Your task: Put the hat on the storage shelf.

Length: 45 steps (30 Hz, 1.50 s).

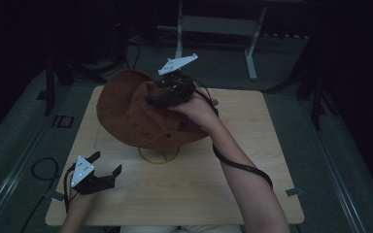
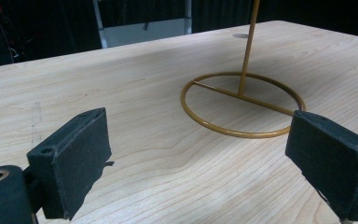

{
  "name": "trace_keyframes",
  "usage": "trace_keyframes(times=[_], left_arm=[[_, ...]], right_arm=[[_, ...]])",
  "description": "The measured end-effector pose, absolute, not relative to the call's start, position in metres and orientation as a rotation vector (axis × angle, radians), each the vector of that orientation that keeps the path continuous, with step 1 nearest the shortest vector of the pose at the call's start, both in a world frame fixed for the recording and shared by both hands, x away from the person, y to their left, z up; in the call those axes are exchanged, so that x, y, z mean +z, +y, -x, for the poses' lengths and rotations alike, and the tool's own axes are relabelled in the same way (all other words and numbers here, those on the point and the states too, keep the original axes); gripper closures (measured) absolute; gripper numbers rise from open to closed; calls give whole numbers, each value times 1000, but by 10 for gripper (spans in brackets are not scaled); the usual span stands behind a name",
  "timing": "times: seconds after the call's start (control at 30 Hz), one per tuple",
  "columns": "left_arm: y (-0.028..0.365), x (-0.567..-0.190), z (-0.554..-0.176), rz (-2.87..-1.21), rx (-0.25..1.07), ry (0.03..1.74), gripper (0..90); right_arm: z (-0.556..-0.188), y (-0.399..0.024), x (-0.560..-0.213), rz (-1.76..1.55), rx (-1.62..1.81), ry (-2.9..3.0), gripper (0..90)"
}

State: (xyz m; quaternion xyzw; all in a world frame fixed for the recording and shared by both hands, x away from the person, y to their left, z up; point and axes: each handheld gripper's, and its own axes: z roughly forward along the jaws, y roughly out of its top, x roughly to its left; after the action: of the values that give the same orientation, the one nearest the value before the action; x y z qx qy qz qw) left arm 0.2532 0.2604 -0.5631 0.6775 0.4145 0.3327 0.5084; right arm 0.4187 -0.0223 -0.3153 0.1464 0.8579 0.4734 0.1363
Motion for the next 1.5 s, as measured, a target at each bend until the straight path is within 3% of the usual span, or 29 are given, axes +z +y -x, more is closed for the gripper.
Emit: trace_keyframes(times=[0.23,0.3,0.43,1.13,1.5], left_arm=[[261,-564,-254,-1640,804,1004,71],[260,-564,-254,-1643,803,1003,71],[258,-564,-254,-1651,806,999,71],[256,-566,-255,-1666,793,998,71],[259,-570,-257,-1656,782,1020,71]], right_arm=[[-405,-62,-314,-440,1446,2484,218],[-402,-75,-316,-436,1474,2494,154],[-392,-98,-323,-445,1478,2491,134],[-367,-224,-363,-621,1493,2274,136],[-367,-277,-421,-777,1393,2221,136]])
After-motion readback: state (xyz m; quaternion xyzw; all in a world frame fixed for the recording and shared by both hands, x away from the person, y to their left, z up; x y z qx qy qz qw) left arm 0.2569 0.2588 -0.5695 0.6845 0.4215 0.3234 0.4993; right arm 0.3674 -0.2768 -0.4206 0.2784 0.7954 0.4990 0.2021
